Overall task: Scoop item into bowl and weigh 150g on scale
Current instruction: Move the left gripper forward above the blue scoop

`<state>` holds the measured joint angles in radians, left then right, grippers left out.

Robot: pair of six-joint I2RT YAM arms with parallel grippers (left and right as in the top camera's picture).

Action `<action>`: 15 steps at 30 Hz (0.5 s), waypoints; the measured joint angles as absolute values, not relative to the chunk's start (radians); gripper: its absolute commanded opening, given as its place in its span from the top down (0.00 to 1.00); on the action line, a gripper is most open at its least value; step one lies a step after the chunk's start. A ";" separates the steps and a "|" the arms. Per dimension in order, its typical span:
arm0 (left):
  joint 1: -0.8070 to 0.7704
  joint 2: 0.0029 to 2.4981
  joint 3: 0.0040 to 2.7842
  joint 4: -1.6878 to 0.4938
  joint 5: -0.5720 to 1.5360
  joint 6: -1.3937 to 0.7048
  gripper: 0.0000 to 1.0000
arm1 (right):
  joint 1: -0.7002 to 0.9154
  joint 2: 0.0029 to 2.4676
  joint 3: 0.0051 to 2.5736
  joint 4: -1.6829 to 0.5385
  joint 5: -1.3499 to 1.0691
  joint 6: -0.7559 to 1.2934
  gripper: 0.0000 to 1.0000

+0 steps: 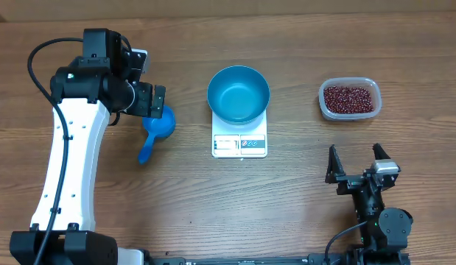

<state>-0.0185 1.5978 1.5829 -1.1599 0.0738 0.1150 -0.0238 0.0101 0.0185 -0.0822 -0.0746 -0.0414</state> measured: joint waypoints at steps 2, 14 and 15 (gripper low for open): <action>-0.019 1.598 1.583 -1.160 0.074 0.115 0.00 | -0.024 0.010 0.019 -0.083 -0.075 -0.041 0.00; -0.019 1.598 1.583 -1.152 0.074 0.115 0.00 | -0.024 0.010 0.019 -0.083 -0.074 -0.042 0.00; -0.019 1.598 1.583 -1.152 0.074 0.115 0.00 | -0.024 0.010 0.019 -0.083 -0.074 -0.042 0.00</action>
